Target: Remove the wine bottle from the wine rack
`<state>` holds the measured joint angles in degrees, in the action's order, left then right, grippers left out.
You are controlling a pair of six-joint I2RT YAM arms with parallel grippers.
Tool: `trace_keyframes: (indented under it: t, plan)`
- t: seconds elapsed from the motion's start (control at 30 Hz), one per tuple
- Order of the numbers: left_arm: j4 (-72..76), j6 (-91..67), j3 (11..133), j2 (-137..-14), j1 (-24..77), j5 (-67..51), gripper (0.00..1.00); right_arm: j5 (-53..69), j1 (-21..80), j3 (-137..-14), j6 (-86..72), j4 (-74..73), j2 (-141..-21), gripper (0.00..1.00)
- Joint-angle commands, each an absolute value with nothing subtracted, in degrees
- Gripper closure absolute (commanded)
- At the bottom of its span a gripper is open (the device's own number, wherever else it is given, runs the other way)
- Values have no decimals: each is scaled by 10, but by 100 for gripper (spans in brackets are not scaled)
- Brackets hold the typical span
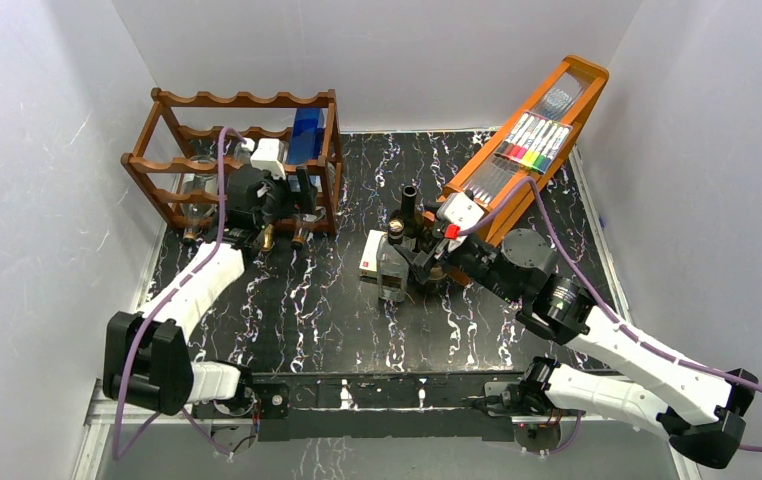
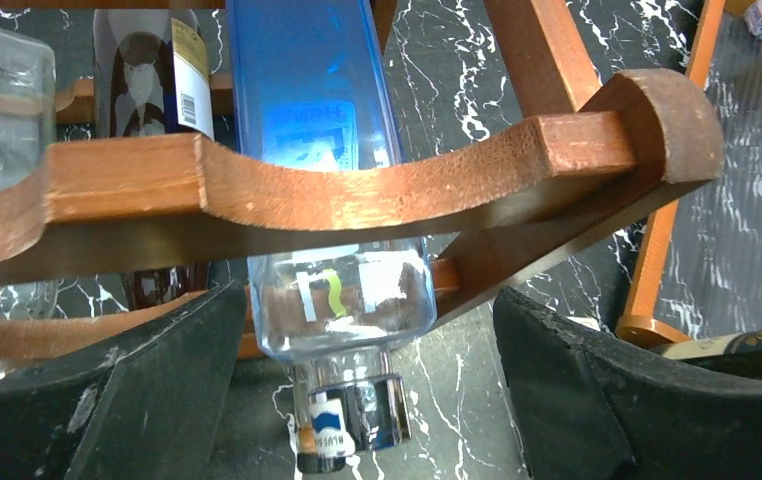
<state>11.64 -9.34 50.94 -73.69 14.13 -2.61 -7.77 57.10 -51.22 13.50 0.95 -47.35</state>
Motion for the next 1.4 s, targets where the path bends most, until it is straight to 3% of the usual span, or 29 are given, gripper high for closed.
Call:
trace_keyframes:
  t: [0.0, 0.63, 0.73, 0.97, 1.2, 1.37]
  plan:
    - [189, -65, 510, -756, 153, 22, 8, -80, 570, -534, 132, 42, -473, 2]
    - [242, -46, 511, -826, 173, 104, 15, -86, 570, -537, 129, 23, -453, 2]
    - [246, -48, 511, -826, 173, 109, 26, -88, 570, -537, 129, 21, -450, 2]
    - [235, -84, 496, -794, 173, 108, 61, -87, 570, -536, 129, 23, -448, 2]
    - [209, -261, 420, -692, 169, 60, 100, -81, 570, -536, 133, 29, -467, 2]
    - [222, -323, 346, -618, 164, 22, 100, -83, 570, -536, 142, 36, -476, 2]
